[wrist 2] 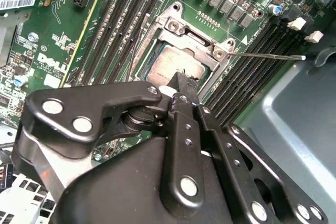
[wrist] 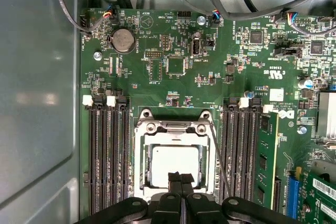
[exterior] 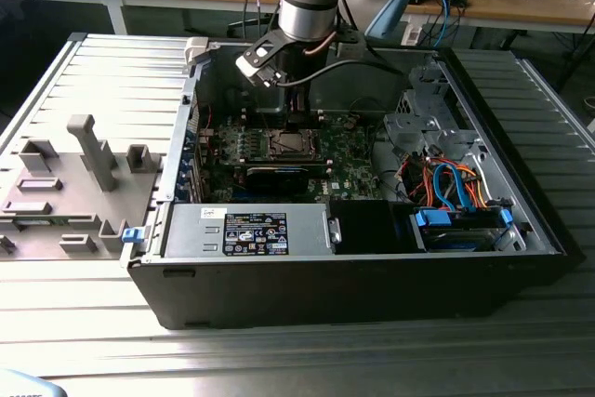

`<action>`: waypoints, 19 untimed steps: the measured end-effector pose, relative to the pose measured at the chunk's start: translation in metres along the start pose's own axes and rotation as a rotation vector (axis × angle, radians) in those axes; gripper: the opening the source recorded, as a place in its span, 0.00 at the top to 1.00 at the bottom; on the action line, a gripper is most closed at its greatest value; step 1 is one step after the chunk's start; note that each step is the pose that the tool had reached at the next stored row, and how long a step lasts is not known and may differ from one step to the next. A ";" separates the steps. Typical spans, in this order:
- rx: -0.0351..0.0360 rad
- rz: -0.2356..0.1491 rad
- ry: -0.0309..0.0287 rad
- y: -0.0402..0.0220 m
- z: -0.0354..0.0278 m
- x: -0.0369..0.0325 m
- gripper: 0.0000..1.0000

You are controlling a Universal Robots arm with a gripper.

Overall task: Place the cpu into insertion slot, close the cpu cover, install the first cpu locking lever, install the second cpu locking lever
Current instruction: 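Close the cpu cover, then install the first cpu locking lever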

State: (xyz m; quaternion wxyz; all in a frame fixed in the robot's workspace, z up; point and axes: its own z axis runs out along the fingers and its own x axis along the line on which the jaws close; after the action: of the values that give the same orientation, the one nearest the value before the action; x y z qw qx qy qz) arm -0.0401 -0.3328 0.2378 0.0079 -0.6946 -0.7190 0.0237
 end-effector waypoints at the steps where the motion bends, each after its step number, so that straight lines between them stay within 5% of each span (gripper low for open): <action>1: 0.0000 0.000 -0.0001 0.0000 0.0000 0.0000 0.89; 10: 0.0002 -0.001 -0.0003 -0.0001 -0.0005 -0.0001 0.89; 19: -0.0009 -0.051 -0.0025 0.0000 -0.0005 -0.0001 0.89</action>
State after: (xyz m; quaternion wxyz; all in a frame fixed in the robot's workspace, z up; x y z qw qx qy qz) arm -0.0401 -0.3329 0.2383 0.0073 -0.6761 -0.7364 0.0240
